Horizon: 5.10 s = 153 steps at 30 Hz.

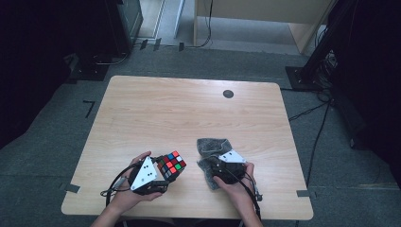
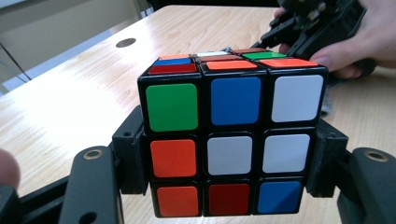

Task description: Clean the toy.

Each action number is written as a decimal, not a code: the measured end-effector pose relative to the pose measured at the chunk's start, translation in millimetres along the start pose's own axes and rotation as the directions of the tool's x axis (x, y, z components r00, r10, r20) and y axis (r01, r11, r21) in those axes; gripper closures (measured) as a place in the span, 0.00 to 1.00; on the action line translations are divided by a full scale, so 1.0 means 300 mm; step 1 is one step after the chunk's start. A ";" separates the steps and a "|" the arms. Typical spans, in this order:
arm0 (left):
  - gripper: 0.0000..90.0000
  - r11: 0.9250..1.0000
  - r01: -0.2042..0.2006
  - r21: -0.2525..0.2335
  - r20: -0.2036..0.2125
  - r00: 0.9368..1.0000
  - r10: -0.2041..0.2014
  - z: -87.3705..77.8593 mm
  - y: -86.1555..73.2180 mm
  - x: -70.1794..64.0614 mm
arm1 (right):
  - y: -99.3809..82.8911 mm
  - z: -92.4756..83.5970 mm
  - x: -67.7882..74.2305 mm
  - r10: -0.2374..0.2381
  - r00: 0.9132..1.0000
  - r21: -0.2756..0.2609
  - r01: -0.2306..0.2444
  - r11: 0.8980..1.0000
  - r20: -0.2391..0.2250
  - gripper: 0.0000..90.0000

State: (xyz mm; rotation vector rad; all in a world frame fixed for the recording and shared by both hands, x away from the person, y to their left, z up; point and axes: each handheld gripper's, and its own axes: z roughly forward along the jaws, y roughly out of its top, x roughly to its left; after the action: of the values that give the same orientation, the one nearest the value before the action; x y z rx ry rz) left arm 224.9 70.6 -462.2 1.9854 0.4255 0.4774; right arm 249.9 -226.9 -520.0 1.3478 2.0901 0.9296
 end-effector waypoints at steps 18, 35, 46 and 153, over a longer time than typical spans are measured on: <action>0.37 0.994 -0.106 0.028 0.007 0.994 0.106 0.030 0.010 -0.068 | 0.150 -0.344 0.238 -0.126 0.872 -0.402 -0.086 0.912 -0.473 0.86; 0.38 0.993 -0.114 0.043 -0.004 0.993 0.114 0.027 0.011 -0.067 | 0.117 -0.294 0.151 0.061 0.902 -0.323 -0.216 0.921 -0.427 0.84; 0.38 0.996 -0.071 -0.047 0.067 0.995 0.074 -0.013 0.029 -0.059 | 0.118 -0.292 0.216 0.016 0.933 -0.313 -0.137 0.940 -0.360 0.84; 0.38 0.995 -0.096 0.006 0.031 0.995 0.096 0.010 0.030 -0.068 | 0.116 -0.333 0.229 0.041 0.859 -0.296 -0.220 0.930 -0.510 0.81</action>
State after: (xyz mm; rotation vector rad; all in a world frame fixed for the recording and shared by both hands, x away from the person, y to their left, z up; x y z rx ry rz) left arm 209.8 54.6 -458.4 2.0243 0.3137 0.5059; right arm 172.9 -182.2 -430.7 1.1581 2.0542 1.7744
